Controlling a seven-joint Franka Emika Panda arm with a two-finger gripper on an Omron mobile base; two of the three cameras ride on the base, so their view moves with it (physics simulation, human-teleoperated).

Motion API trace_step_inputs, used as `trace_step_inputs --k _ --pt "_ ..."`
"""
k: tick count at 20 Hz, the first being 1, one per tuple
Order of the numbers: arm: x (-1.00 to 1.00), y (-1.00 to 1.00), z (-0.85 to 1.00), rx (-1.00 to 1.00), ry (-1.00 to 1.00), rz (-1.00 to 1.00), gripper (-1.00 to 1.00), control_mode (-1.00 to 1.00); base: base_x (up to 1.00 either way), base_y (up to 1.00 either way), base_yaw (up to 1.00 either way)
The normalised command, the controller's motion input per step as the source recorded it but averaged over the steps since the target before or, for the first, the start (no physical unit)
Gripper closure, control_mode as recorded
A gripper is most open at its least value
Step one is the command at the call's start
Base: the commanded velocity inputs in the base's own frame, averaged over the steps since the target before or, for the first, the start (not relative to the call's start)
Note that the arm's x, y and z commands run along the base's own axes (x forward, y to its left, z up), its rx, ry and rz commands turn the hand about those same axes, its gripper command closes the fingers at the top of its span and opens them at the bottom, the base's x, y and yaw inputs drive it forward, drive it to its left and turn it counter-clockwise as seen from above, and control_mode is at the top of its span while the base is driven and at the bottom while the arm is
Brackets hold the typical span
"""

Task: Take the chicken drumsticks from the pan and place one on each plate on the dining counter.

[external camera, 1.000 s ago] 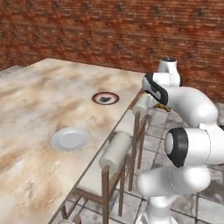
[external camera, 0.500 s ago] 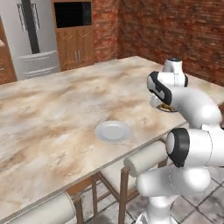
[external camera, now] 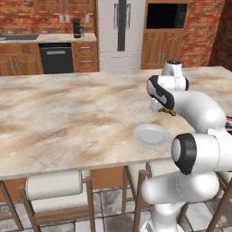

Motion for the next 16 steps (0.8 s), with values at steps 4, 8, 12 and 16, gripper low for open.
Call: trace_step_inputs --k 4,8,12,16 --pt "0.00 0.00 0.00 0.00 0.00 0.00 1.00 1.00 0.28 -0.15 0.13" --pt "0.00 0.00 0.00 0.00 0.00 0.00 1.00 1.00 0.00 -0.02 0.00" --pt "0.00 0.00 0.00 0.00 0.00 0.00 1.00 1.00 0.00 0.00 0.00" --pt "0.00 0.00 0.00 0.00 0.00 0.00 1.00 1.00 0.00 0.00 0.00"
